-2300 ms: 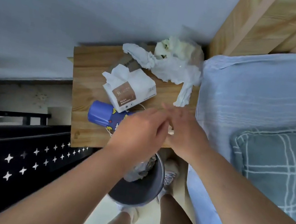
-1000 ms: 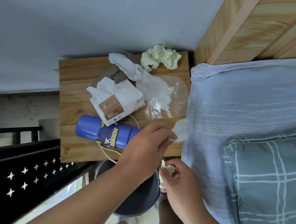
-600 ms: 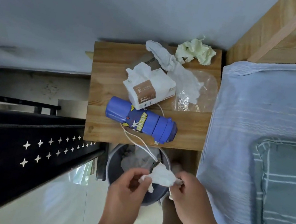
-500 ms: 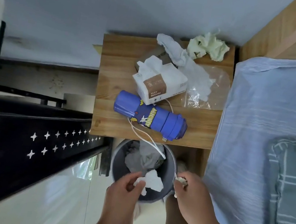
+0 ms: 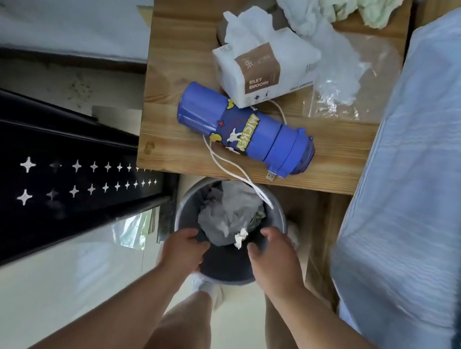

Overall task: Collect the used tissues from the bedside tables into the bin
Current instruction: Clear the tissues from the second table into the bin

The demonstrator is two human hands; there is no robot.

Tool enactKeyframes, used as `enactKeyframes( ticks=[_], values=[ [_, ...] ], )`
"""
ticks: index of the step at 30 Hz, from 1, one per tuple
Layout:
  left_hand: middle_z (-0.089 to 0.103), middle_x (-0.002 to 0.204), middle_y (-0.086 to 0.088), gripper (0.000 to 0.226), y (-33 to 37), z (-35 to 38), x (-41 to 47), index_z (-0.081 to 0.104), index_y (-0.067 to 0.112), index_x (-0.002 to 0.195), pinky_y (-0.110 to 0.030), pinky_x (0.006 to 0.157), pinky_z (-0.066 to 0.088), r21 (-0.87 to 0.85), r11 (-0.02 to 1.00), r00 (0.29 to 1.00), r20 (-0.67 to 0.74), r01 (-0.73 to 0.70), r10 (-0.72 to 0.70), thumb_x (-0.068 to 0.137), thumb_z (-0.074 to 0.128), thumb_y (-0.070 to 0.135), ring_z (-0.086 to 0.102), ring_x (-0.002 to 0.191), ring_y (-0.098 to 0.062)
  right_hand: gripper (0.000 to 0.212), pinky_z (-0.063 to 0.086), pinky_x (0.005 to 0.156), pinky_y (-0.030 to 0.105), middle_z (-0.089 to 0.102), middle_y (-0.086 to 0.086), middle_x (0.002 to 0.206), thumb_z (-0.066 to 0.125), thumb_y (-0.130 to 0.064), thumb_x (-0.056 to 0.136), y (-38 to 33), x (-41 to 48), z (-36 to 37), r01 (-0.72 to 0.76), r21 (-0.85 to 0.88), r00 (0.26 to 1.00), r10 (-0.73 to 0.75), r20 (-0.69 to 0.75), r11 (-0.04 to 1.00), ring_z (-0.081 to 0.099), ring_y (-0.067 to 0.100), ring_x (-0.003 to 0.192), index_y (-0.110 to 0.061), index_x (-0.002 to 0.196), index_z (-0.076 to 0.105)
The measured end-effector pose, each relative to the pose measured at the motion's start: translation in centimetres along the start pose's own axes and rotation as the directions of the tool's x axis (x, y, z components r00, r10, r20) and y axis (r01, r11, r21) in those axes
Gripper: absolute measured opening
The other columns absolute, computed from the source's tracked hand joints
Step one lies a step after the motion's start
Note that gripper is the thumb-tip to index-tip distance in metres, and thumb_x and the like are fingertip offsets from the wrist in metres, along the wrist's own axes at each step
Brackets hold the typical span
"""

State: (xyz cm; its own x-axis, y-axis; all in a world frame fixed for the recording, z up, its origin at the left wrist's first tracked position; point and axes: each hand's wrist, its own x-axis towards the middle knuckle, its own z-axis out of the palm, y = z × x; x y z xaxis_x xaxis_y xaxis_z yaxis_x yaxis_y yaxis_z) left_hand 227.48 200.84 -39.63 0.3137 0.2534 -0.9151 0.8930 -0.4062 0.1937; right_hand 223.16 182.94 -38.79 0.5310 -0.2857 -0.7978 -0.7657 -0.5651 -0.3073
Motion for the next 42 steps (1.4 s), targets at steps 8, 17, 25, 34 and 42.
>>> enactKeyframes(
  ticks=[8, 17, 25, 34, 42],
  values=[
    [0.076, 0.089, -0.008, 0.024, 4.3, 0.0, -6.1, 0.073, 0.03, 0.122, -0.033, 0.07, 0.057, 0.04, 0.935, 0.934, 0.073, -0.354, 0.35, 0.1, 0.068, 0.022, 0.068, 0.072, -0.015, 0.014, 0.04, 0.065, 0.015, 0.07, -0.011, 0.089, 0.057, -0.021, 0.097, -2.1, -3.1, -9.5, 0.132, 0.256, 0.967, -0.067, -0.245, 0.958, 0.065, 0.006, 0.085, -0.03, 0.092, 0.066],
    [0.068, 0.087, 0.032, 0.018, 13.2, 1.0, -12.0, 0.068, 0.04, 0.104, -0.016, 0.071, 0.045, 0.367, 0.471, 0.584, 0.317, -0.802, 0.748, 0.098, 0.056, 0.053, 0.059, 0.078, 0.011, 0.037, 0.041, 0.079, 0.024, 0.053, 0.008, 0.14, 0.068, -0.022, 0.097, -10.4, 4.2, -22.6, 0.328, 0.023, 0.8, -0.265, -0.538, 0.944, 0.064, 0.02, 0.095, -0.017, 0.133, 0.062],
    [0.064, 0.077, 0.018, 0.029, 19.2, 2.1, -13.4, 0.066, 0.04, 0.084, -0.023, 0.058, 0.043, 0.323, 0.333, 0.433, 0.32, -0.886, 0.843, 0.099, 0.047, 0.056, 0.06, 0.066, -0.007, 0.07, 0.05, 0.099, 0.037, 0.025, 0.016, 0.164, 0.074, -0.017, 0.093, -10.2, 8.7, -22.0, 0.219, -0.172, 0.892, -0.269, -0.365, 0.96, 0.05, 0.033, 0.138, -0.015, 0.152, 0.039],
    [0.069, 0.084, 0.014, 0.027, 24.6, 2.4, -12.6, 0.072, 0.035, 0.091, -0.028, 0.072, 0.052, 0.316, 0.34, 0.415, 0.208, -0.886, 0.886, 0.103, 0.053, 0.049, 0.064, 0.082, -0.007, 0.033, 0.053, 0.098, 0.038, 0.063, 0.013, 0.115, 0.057, -0.009, 0.1, -9.1, 5.8, -23.6, 0.359, 0.164, 0.764, -0.188, -0.617, 0.919, 0.067, 0.035, 0.102, -0.013, 0.133, 0.064],
    [0.074, 0.116, 0.004, 0.027, 34.3, 6.2, -11.2, 0.076, 0.028, 0.121, -0.04, 0.089, 0.051, 0.657, 0.033, 0.275, 0.268, -0.753, 0.924, 0.104, 0.056, 0.023, 0.065, 0.107, -0.025, 0.005, 0.058, 0.062, 0.042, 0.071, -0.006, 0.088, 0.064, -0.033, 0.095, -7.4, -2.7, -24.5, 0.472, 0.548, 0.778, -0.034, -0.627, 0.691, 0.068, 0.021, 0.062, -0.038, 0.095, 0.066]
  ],
)
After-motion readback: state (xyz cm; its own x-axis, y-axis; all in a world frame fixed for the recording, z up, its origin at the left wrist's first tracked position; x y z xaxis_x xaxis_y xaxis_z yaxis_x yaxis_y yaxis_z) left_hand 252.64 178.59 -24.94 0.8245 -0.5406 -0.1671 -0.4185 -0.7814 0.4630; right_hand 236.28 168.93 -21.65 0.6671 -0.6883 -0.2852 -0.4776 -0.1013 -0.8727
